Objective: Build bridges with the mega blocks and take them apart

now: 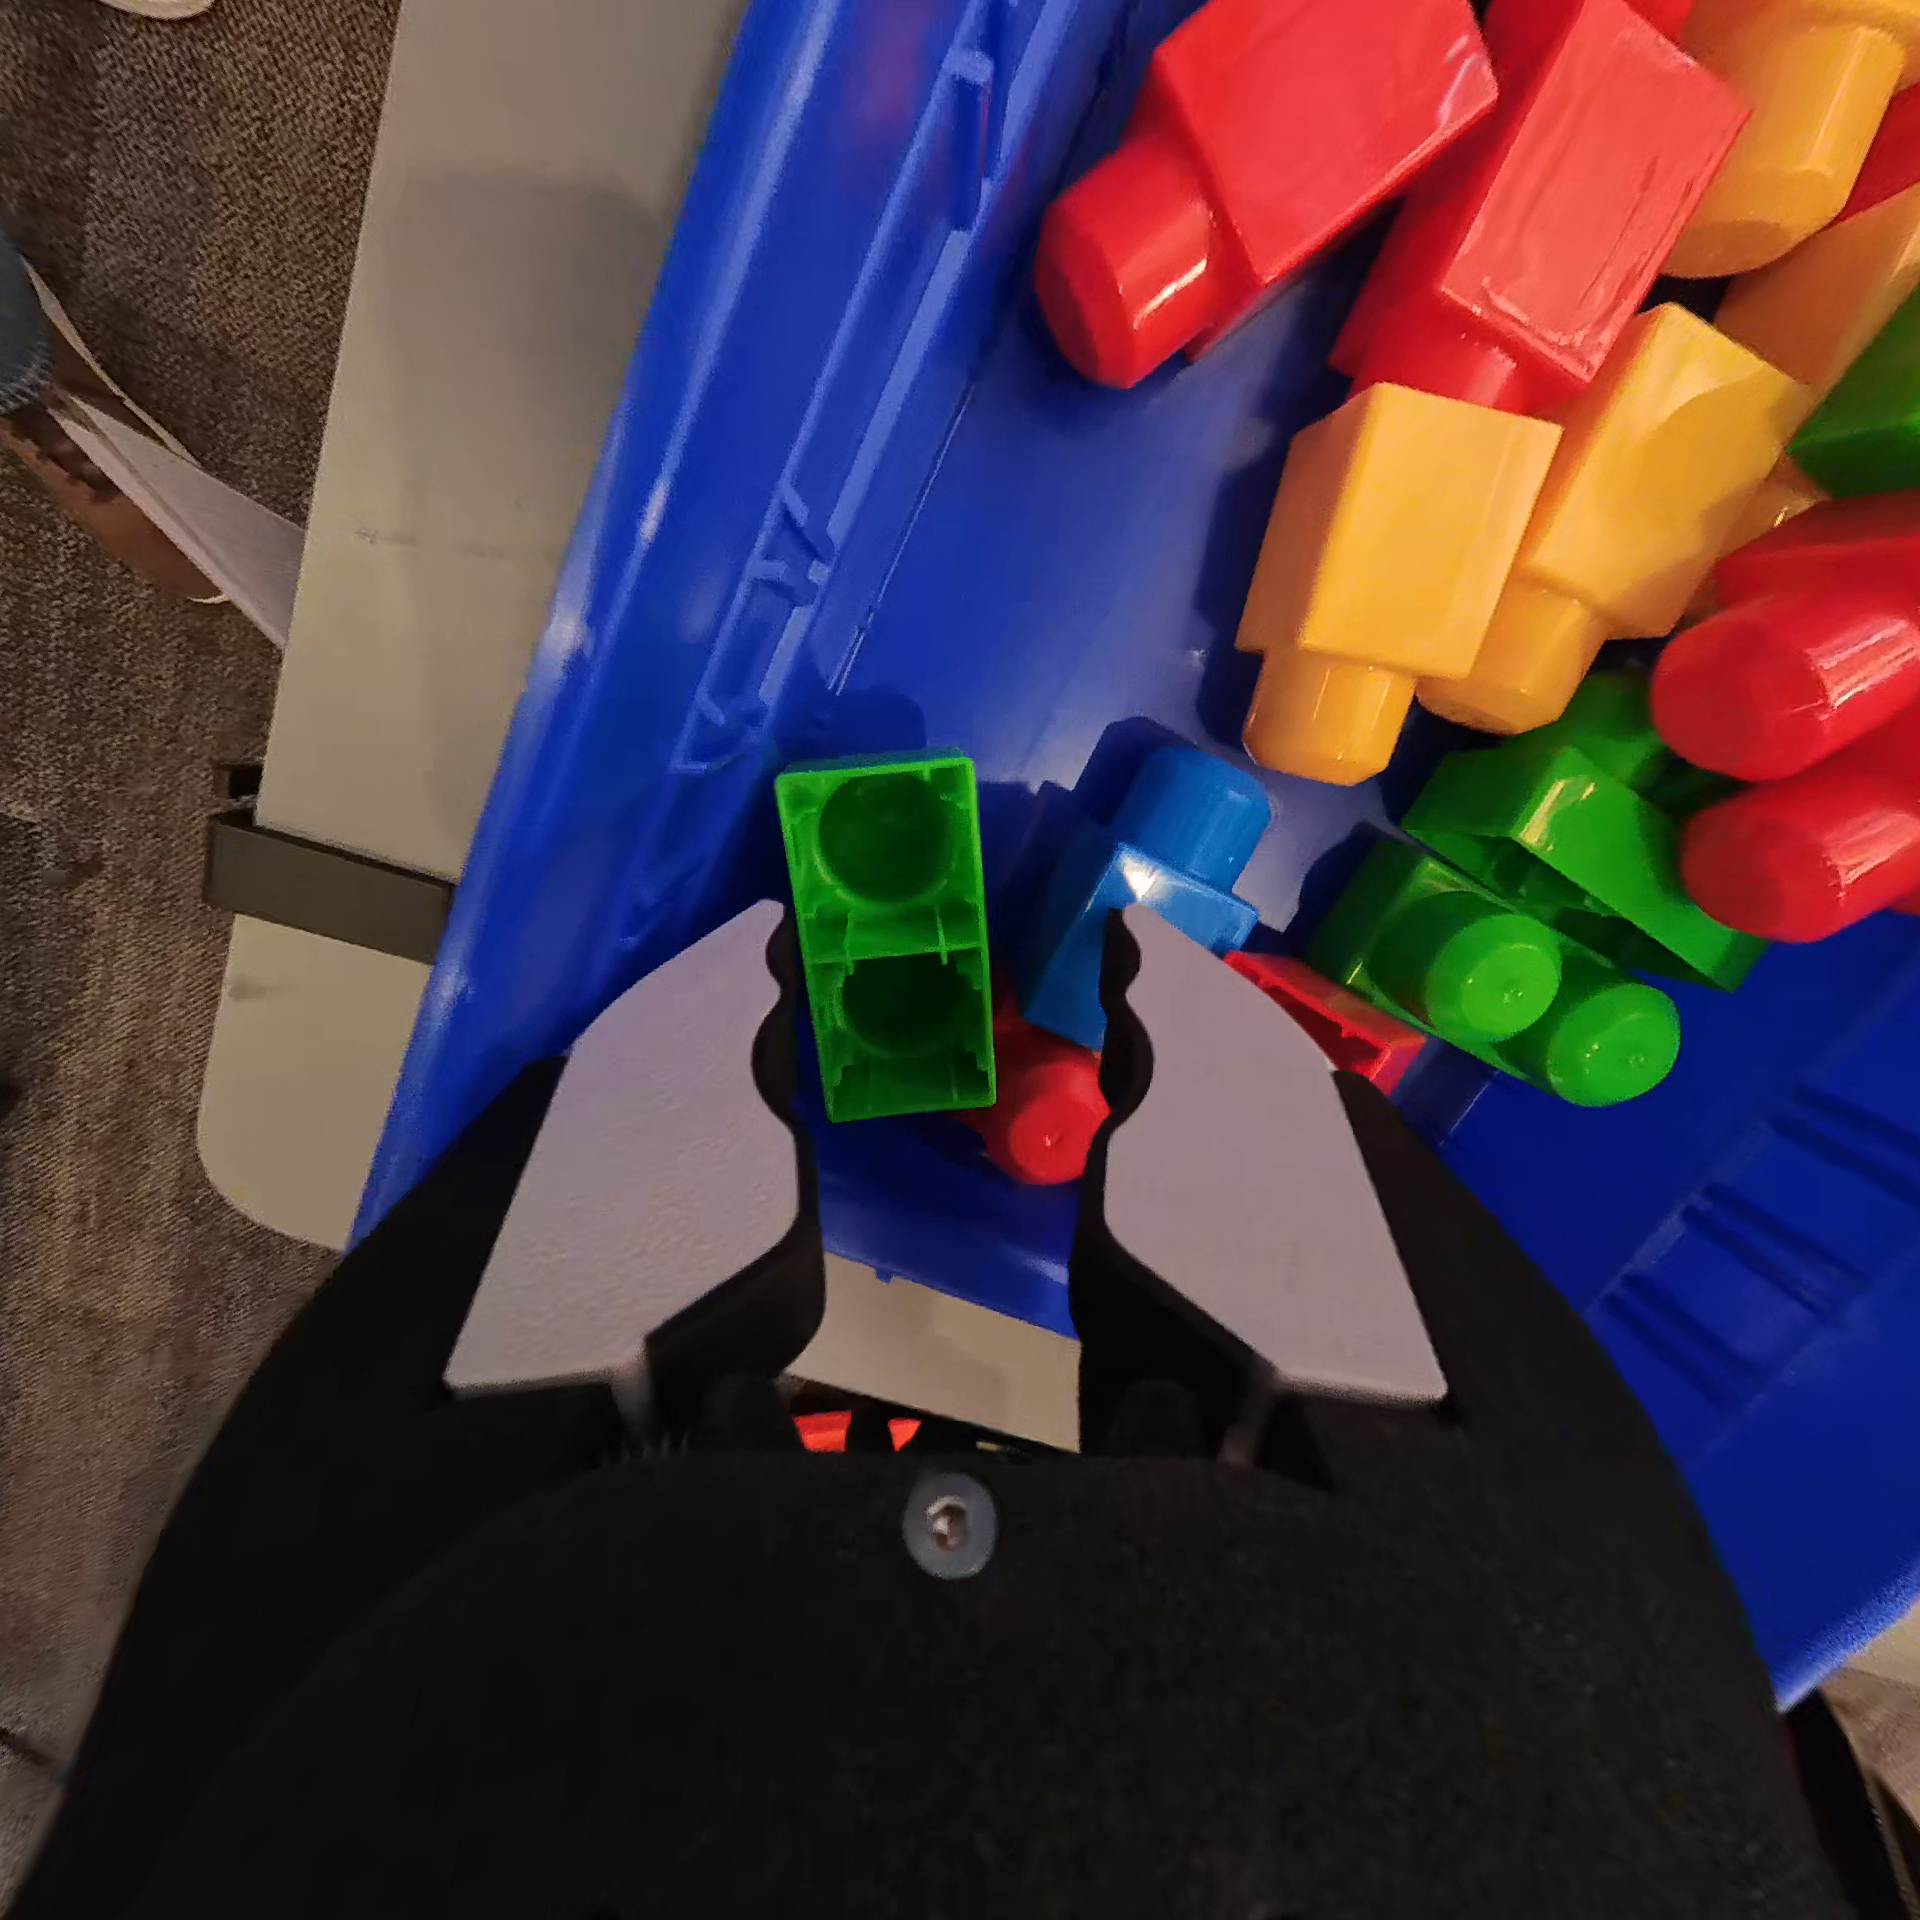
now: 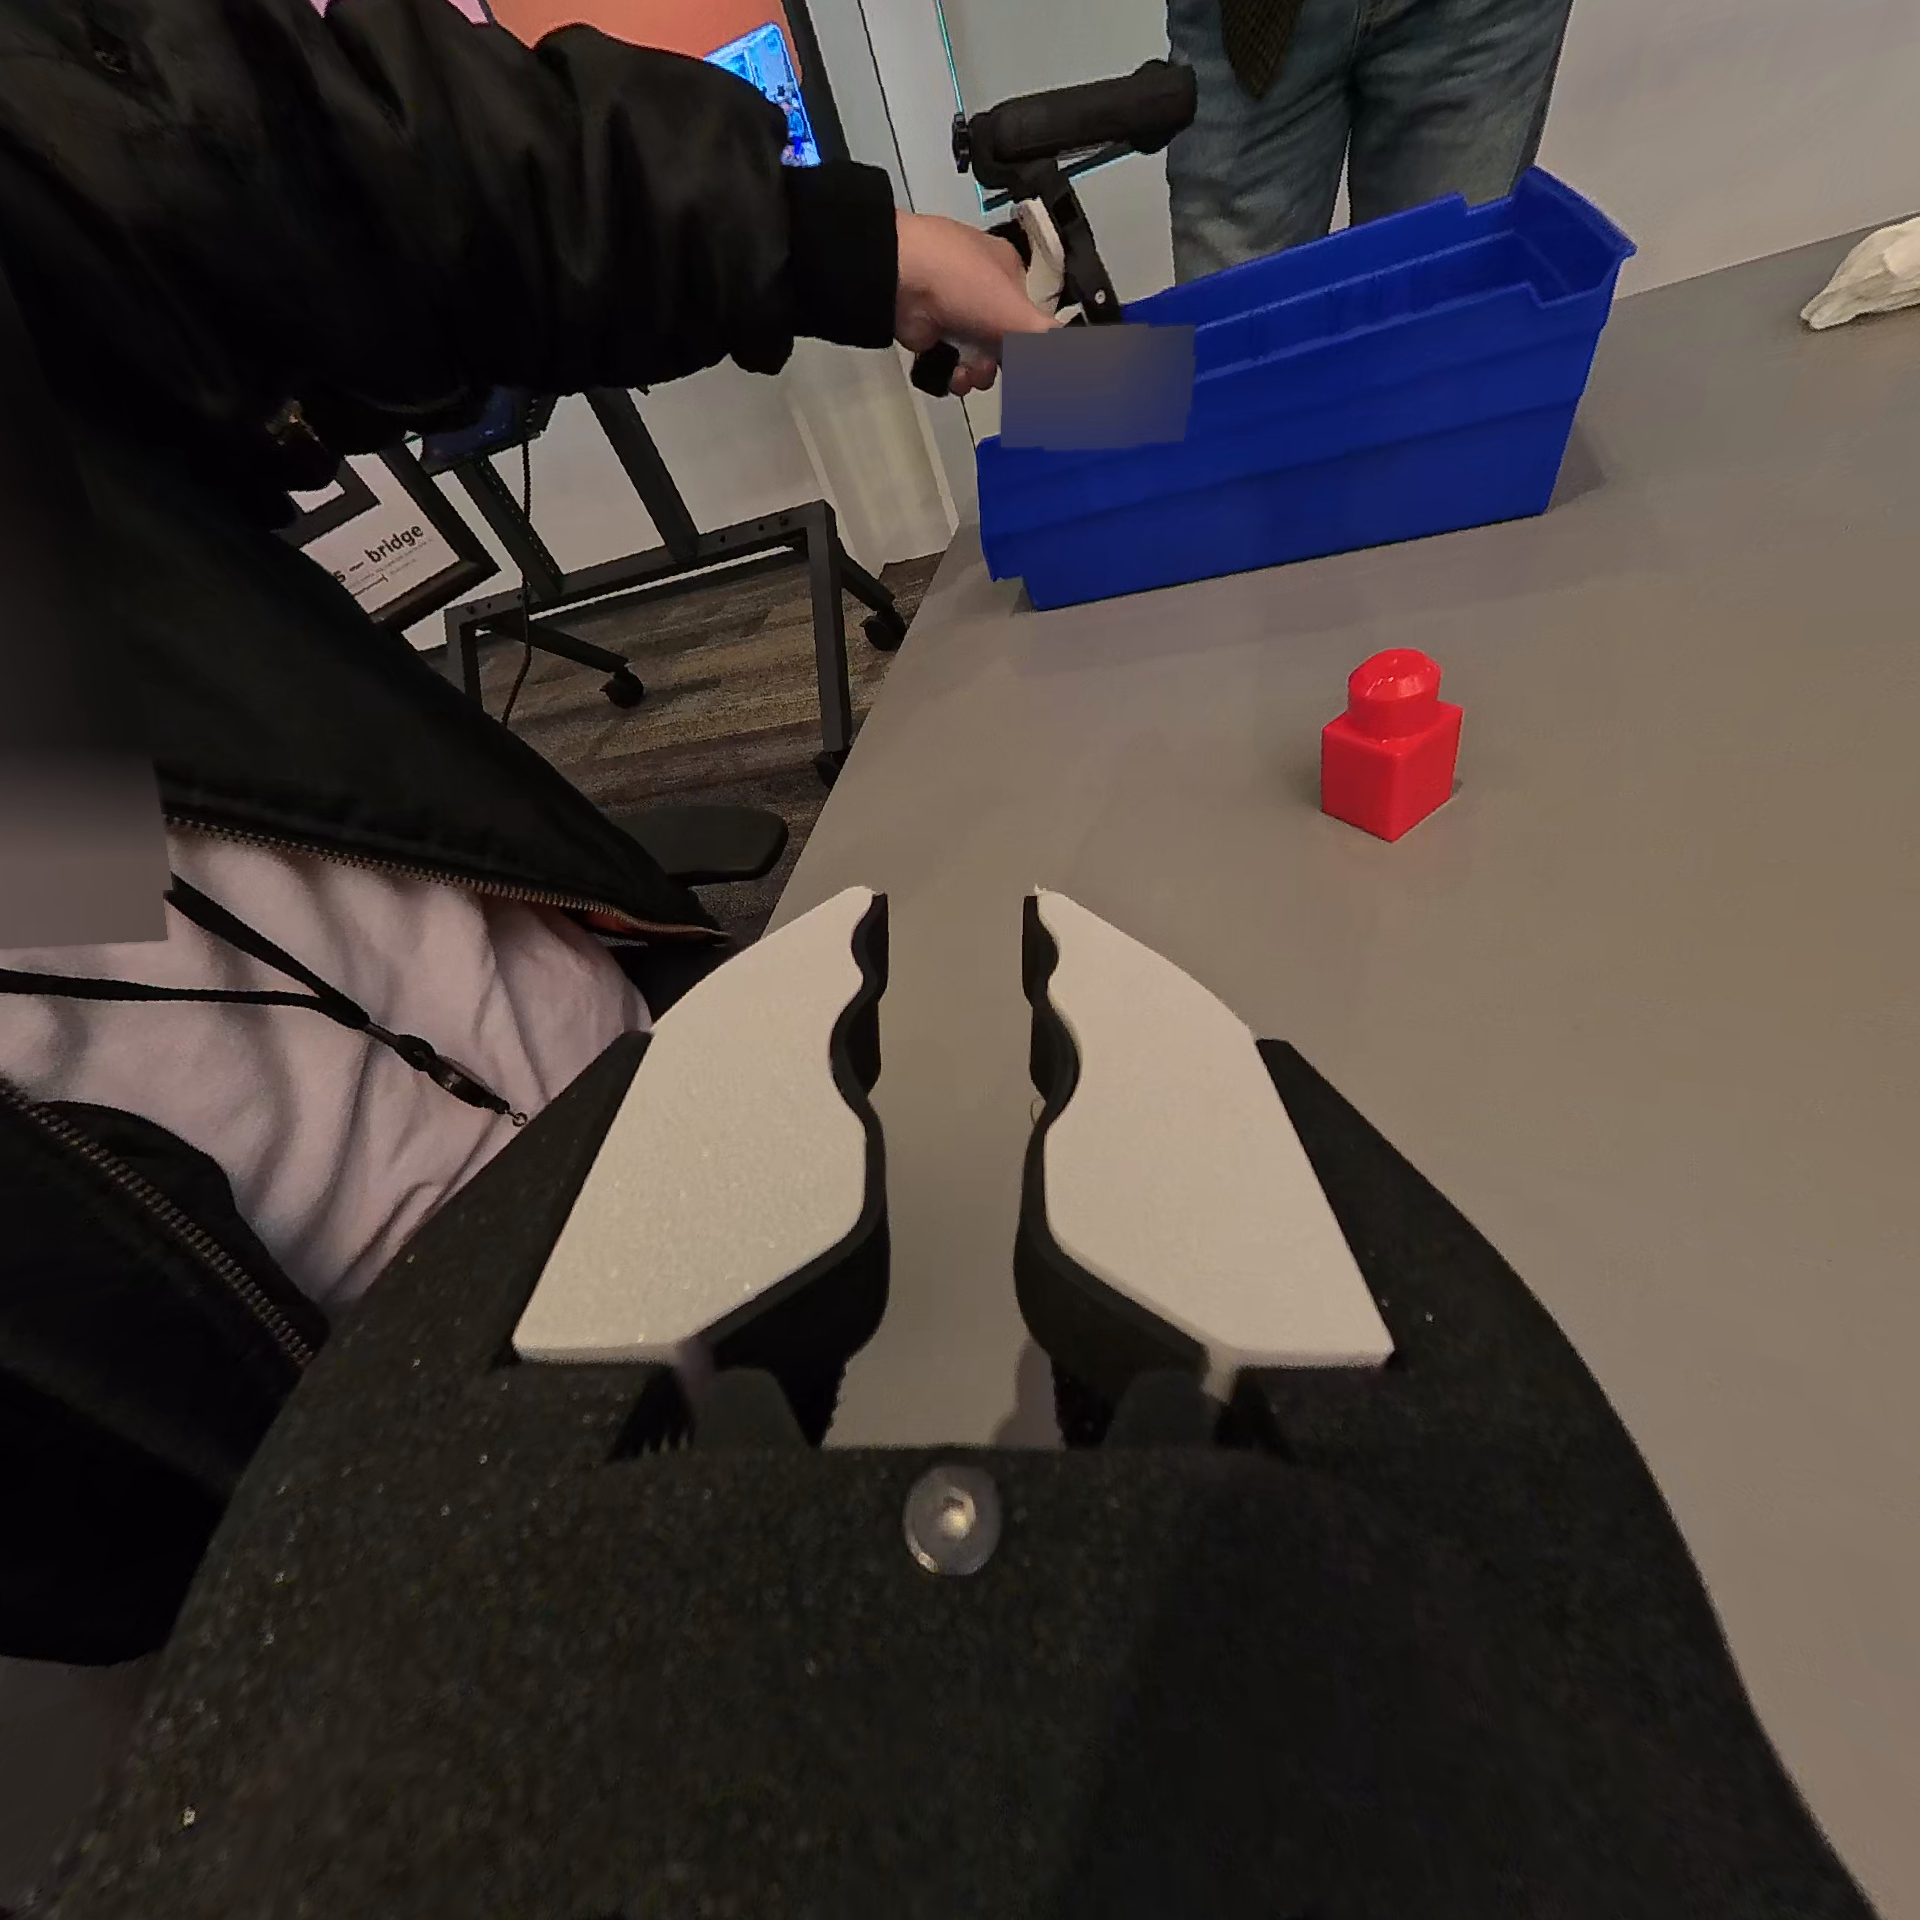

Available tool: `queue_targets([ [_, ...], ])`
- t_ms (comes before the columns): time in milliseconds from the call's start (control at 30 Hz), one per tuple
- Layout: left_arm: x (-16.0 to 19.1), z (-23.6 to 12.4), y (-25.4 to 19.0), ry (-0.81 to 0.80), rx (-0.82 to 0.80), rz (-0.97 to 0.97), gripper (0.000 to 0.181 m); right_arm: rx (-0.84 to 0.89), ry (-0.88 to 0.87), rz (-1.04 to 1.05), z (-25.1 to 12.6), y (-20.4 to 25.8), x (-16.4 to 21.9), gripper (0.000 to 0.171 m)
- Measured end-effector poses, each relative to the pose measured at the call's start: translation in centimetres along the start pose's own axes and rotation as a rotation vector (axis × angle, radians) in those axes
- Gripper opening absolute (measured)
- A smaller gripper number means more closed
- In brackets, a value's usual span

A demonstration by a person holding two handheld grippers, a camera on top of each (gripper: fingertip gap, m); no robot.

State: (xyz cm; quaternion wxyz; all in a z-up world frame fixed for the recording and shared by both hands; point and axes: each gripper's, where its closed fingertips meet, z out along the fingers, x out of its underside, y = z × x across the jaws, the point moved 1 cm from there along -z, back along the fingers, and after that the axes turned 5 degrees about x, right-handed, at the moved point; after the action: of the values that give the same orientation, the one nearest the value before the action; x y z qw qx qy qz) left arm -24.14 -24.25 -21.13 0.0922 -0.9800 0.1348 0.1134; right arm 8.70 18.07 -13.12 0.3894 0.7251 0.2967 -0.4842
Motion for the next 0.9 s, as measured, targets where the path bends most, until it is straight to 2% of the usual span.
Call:
queue_targets([
  [167,-0.7,-0.1,0.3,-0.076,0.02,-0.061,0.038,-0.007,0.013,0.011,0.0,0.1,0.6,0.024],
  [333,0.0,0.3,0.2,-0.012,0.004,-0.029,0.047,-0.011,0.015,0.011,0.1,0.0,0.6,0.023],
  [567,-0.1,0.5,0.8,0.0,-0.036,0.006,0.036,-0.013,0.027,0.019,0.0,0.1,1.0,0.023],
  [900,-0.3,0.5,1.0,-0.031,-0.061,0.074,0.037,-0.013,0.035,0.021,0.1,0.2,1.2,0.023],
])
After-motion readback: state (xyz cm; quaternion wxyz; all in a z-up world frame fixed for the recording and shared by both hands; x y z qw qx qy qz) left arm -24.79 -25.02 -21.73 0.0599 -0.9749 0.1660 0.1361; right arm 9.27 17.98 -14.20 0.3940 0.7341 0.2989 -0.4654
